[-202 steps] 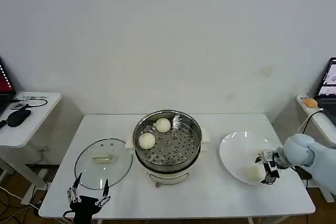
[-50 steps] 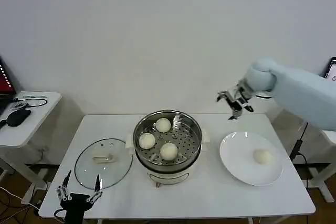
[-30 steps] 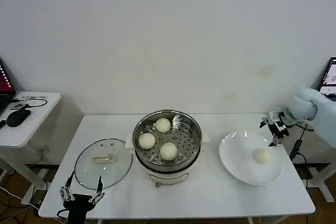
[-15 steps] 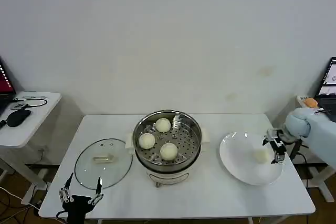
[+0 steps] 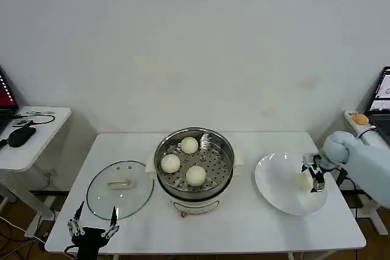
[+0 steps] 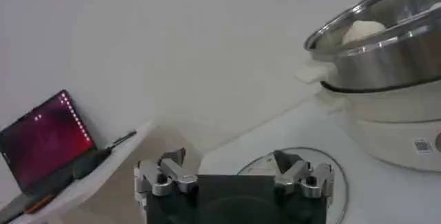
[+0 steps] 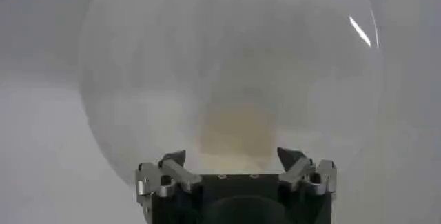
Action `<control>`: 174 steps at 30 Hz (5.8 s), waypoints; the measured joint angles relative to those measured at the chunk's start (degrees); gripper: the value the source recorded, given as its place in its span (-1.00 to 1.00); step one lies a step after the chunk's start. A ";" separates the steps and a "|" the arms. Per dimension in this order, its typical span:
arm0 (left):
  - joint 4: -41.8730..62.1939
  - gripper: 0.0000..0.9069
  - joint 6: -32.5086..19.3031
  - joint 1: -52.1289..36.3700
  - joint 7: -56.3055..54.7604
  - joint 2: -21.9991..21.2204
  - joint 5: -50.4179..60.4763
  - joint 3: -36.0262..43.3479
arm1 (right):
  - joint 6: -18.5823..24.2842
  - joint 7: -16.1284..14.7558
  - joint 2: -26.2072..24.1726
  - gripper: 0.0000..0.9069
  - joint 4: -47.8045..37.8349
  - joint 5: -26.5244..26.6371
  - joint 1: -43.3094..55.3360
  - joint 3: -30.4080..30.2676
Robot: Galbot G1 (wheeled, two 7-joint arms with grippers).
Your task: Take steamed baozi put them in steamer then cover it.
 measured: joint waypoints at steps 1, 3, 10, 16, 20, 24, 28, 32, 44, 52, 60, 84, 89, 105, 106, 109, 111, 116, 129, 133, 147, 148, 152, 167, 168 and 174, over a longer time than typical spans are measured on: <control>0.00 1.00 0.00 0.00 0.00 0.00 0.00 0.00 | -0.03 0.06 0.16 0.73 -0.20 -0.10 -0.06 0.10; 0.00 1.00 0.00 0.00 0.00 0.00 -0.01 0.00 | -0.17 0.11 0.44 0.67 -0.49 -0.30 -0.21 0.31; -0.12 1.00 -0.02 0.11 0.00 -0.07 0.00 0.01 | -0.52 -0.23 0.59 0.44 -0.73 -0.63 -0.23 0.64; -0.60 1.00 -0.03 0.10 0.00 -0.03 -0.01 -0.06 | -0.92 -0.84 -0.15 0.38 0.05 0.03 1.26 -0.17; -0.83 1.00 -0.03 0.03 -0.03 -0.11 -0.01 0.08 | -1.40 -1.51 -1.04 0.38 1.36 1.23 3.88 -1.37; -0.88 1.00 -0.08 0.04 -0.07 -0.06 -0.01 0.15 | -1.94 -1.87 -1.67 0.38 2.95 2.77 7.03 -2.72; -0.88 1.00 -0.10 -0.23 -0.09 0.09 -0.03 0.06 | -3.05 -2.19 -1.66 0.38 5.35 5.03 11.11 -4.72; -0.89 1.00 -0.10 -0.25 -0.12 0.12 -0.04 0.04 | -4.75 -2.17 -0.93 0.38 8.37 8.26 16.45 -8.07; -0.71 1.00 -0.04 -1.30 -0.22 -0.17 -0.13 0.03 | -10.75 0.13 6.42 0.40 16.38 20.00 33.18 -19.64; -0.73 1.00 0.01 -1.68 -0.23 -0.48 -0.22 0.05 | -15.61 3.42 13.36 0.38 18.70 28.21 37.58 -24.71; -0.58 1.00 -0.12 -2.10 -0.43 -0.72 -0.56 -0.27 | -20.92 6.90 19.87 0.40 19.82 36.44 39.54 -28.51; -0.41 1.00 -0.21 -2.47 -0.57 -0.64 -0.96 -0.50 | -26.51 9.34 24.29 0.40 18.87 40.40 35.01 -32.77; -0.28 1.00 -0.21 -2.42 -0.57 -0.64 -0.99 -0.62 | -26.39 9.23 24.81 0.40 18.04 39.11 33.80 -32.46; -0.08 1.00 -0.23 -2.60 -0.68 -0.55 -1.27 -0.97 | -25.61 9.11 25.12 1.00 15.99 35.54 31.60 -31.34; -0.08 1.00 -0.23 -2.60 -0.70 -0.57 -1.30 -0.97 | -25.55 9.16 25.05 1.00 16.01 35.50 31.62 -31.28; -0.08 1.00 -0.23 -2.59 -0.75 -0.55 -1.37 -0.98 | -25.67 9.43 24.59 1.00 16.37 35.57 31.98 -30.75; -0.14 1.00 -0.23 -2.57 -0.78 -0.47 -1.39 -1.00 | -25.84 9.69 24.16 1.00 16.78 35.92 32.42 -30.27; -0.58 1.00 -0.17 -2.80 -0.79 -0.47 -1.43 -0.91 | -26.08 10.32 22.65 1.00 18.33 37.55 33.70 -29.03; 0.02 1.00 -0.62 -3.85 0.19 -0.32 -1.85 -1.29 | -24.79 25.24 13.46 1.00 26.69 44.86 30.66 -21.50; 0.13 1.00 -0.21 -4.61 1.01 -0.34 -2.55 -1.44 | -23.24 34.75 8.90 1.00 30.86 46.17 26.10 -16.20; 2.80 1.00 -0.57 -8.04 5.76 1.22 -0.80 -1.90 | -13.38 55.28 -1.44 1.00 41.32 45.08 -12.18 27.18; 3.28 1.00 -0.84 -8.35 6.24 1.47 0.04 -2.09 | -12.30 55.37 -1.11 1.00 41.83 44.20 -16.21 31.29; 5.62 1.00 -1.72 -9.60 7.59 2.52 4.48 -2.68 | -7.72 54.56 2.04 1.00 43.62 41.19 -31.04 46.40; 16.68 1.00 -4.43 -15.91 10.41 6.69 33.71 -2.24 | 6.90 49.56 24.68 1.00 48.71 31.73 -73.97 90.55; 17.46 1.00 -4.50 -16.43 10.52 6.99 35.40 -2.09 | 7.30 49.57 25.83 1.00 49.01 31.31 -75.27 91.85; 22.43 1.00 -5.29 -19.83 10.70 8.15 44.10 -0.57 | 9.52 49.20 31.58 1.00 50.60 28.66 -81.48 96.97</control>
